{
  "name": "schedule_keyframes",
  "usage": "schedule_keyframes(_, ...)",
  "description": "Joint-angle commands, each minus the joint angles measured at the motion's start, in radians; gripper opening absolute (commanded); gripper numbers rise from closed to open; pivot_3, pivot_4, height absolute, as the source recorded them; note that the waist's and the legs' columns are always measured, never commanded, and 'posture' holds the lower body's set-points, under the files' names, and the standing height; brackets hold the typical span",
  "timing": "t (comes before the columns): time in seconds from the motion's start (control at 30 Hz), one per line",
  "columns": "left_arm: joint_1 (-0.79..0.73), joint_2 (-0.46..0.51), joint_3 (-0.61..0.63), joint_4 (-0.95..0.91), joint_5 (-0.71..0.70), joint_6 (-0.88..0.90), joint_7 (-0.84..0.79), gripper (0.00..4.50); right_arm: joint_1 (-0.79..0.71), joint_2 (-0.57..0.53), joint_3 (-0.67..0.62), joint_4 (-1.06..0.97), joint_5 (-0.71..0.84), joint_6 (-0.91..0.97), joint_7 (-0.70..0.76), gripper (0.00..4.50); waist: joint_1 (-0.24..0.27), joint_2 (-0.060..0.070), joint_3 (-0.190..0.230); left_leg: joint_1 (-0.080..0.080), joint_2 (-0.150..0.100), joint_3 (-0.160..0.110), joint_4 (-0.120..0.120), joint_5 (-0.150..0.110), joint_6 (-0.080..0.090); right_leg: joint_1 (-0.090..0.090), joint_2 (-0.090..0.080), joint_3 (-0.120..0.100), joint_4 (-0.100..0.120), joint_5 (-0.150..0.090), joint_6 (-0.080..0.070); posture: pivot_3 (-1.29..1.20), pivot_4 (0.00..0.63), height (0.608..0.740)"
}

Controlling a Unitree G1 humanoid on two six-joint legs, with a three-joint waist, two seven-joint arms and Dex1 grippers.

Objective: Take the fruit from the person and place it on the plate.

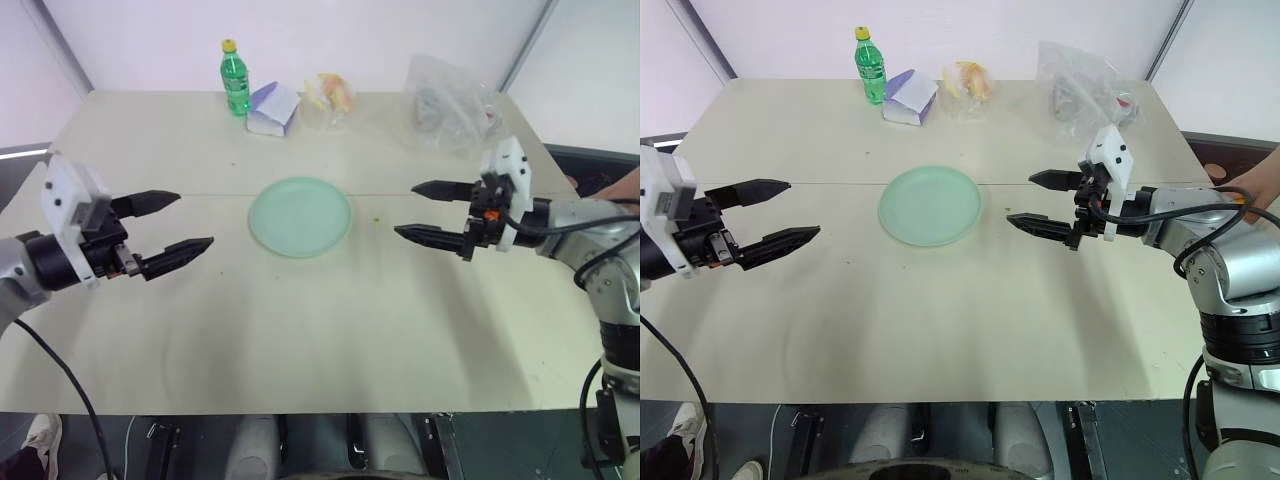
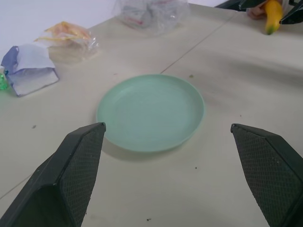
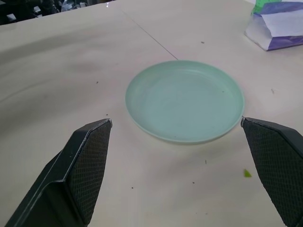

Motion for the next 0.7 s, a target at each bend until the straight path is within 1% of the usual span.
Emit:
schedule_keyframes(0.03, -0.019, 0.005, 0.0, -0.018, 0.001, -0.019, 0.004, 4.44, -0.009, -0.01, -0.033, -0.022, 0.009, -0.011, 0.003, 4.5, 0.0, 0.0, 0.0, 0.0, 0.0, 0.0, 0.0, 0.0, 0.0, 0.0, 0.0, 0.0, 0.0, 0.0, 0.0, 0.0, 0.15, 0.731)
schedule_keyframes(0.7, -0.057, -0.005, -0.03, -0.004, 0.013, -0.035, 0.017, 4.44, -0.005, -0.01, -0.039, -0.031, 0.015, -0.005, -0.007, 4.5, 0.0, 0.0, 0.0, 0.0, 0.0, 0.0, 0.0, 0.0, 0.0, 0.0, 0.0, 0.0, 0.0, 0.0, 0.0, 0.0, 0.15, 0.731)
